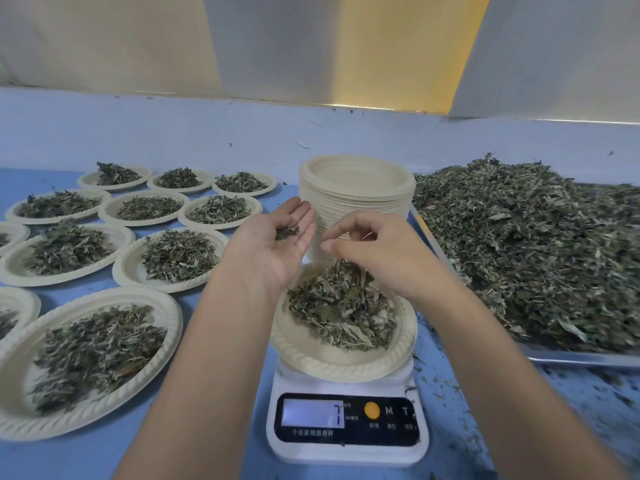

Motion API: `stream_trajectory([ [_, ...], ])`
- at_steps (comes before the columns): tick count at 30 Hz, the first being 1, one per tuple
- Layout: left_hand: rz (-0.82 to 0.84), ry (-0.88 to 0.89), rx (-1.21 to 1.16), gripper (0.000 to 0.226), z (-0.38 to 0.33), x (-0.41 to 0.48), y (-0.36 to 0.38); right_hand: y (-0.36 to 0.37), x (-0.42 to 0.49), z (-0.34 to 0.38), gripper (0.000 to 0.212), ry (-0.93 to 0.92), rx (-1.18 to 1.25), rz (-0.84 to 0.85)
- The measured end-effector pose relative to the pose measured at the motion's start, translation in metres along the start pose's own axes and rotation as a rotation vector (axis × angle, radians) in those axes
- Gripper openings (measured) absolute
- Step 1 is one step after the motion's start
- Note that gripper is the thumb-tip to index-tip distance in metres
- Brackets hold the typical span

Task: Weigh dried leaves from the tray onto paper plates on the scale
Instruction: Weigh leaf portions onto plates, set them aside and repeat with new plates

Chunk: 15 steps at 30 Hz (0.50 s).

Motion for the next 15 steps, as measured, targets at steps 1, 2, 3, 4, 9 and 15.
stream_trajectory([
  [1, 0.006, -0.009, 0.007, 0.036, 0.001, 0.0, 0.0, -0.002, 0.001, -0.001, 0.003, 0.001, 0.025, -0.066],
  [2, 0.014, -0.02, 0.012, 0.035, 0.001, -0.001, 0.0, -0.003, 0.002, -0.002, 0.003, 0.001, 0.043, -0.114],
  [3, 0.025, -0.03, 0.015, 0.035, 0.002, -0.001, 0.001, -0.003, 0.003, -0.003, 0.004, -0.001, 0.057, -0.146],
  [4, 0.037, -0.038, 0.02, 0.033, 0.002, -0.002, 0.002, -0.004, 0.003, -0.004, 0.006, -0.006, 0.071, -0.166],
  [9, 0.097, -0.074, 0.006, 0.025, 0.008, -0.008, 0.012, 0.0, 0.002, 0.0, 0.01, -0.054, 0.162, -0.171],
  [15, 0.133, -0.056, -0.033, 0.027, 0.022, -0.017, 0.029, 0.005, 0.001, 0.0, 0.015, 0.036, 0.454, -0.335],
])
Point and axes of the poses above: each hand's wrist, its own x-axis towards the middle knuckle, its own y-axis out of the palm, z = x × y, the point moved 4 cm from there along x, towards the middle knuckle, and after that the axes turned 7 degrees about y, right-handed, at the moved point
